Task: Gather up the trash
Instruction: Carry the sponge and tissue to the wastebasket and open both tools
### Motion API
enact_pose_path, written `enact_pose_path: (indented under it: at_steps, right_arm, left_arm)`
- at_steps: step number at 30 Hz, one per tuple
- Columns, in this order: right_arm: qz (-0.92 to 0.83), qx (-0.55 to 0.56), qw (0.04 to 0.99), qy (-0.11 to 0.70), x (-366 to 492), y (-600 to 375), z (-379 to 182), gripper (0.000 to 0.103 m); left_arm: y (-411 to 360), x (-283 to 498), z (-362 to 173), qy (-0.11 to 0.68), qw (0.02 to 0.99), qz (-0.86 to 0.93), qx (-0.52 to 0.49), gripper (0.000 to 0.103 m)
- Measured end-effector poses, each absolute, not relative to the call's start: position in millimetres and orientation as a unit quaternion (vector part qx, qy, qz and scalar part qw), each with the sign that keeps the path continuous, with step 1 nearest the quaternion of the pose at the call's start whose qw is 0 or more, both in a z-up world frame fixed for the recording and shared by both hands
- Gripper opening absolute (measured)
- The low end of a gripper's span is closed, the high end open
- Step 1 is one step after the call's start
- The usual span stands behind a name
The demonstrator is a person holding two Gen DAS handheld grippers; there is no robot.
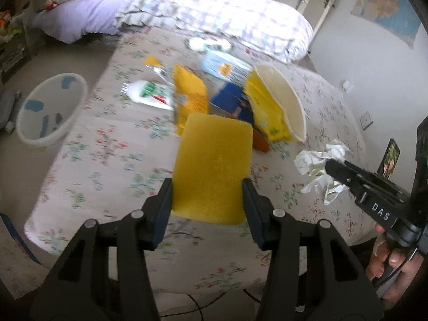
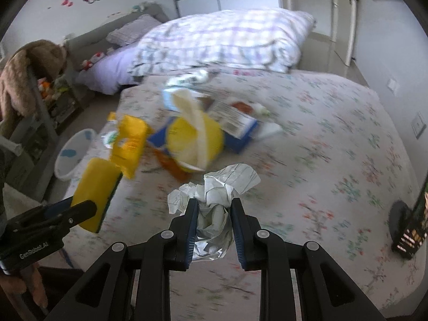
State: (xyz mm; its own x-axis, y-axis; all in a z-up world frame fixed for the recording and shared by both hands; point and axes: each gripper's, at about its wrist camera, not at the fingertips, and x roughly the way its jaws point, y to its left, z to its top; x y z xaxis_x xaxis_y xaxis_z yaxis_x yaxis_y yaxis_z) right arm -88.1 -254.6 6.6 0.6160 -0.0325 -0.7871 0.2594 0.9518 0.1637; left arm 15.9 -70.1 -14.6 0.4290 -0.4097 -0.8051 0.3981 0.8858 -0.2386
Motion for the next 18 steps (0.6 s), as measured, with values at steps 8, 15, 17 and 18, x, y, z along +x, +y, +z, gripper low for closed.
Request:
enact_pose_path:
  at_steps: [8,15,17,18]
  right_arm:
    - [-0.032,0.118,0.899,0.420,-40.7,-198.7,26.9,0.026]
    - [0.018,0.140,0.898,0.416,5.1,-162.1,36.8,0.026]
    - [0.032,0.146,0.897,0.416,19.8,-151.1,36.9,0.026]
    - [0.038,0.146,0.896,0.416,26.3,-146.5,37.0,0.026]
  left_arm:
    - [4.8,52.1,6.6,0.477,0.858,-0.187,-0.044,0.052]
    - [54.7,99.8,19.5,0.489,0.855,-0.154,-0.079,0.053]
    - [65.5,108.7,23.0,0.480,0.863,-0.140,-0.069,0.053]
    - [71.8,116.3,23.7,0.476,0.867,-0.132,-0.063,0.053]
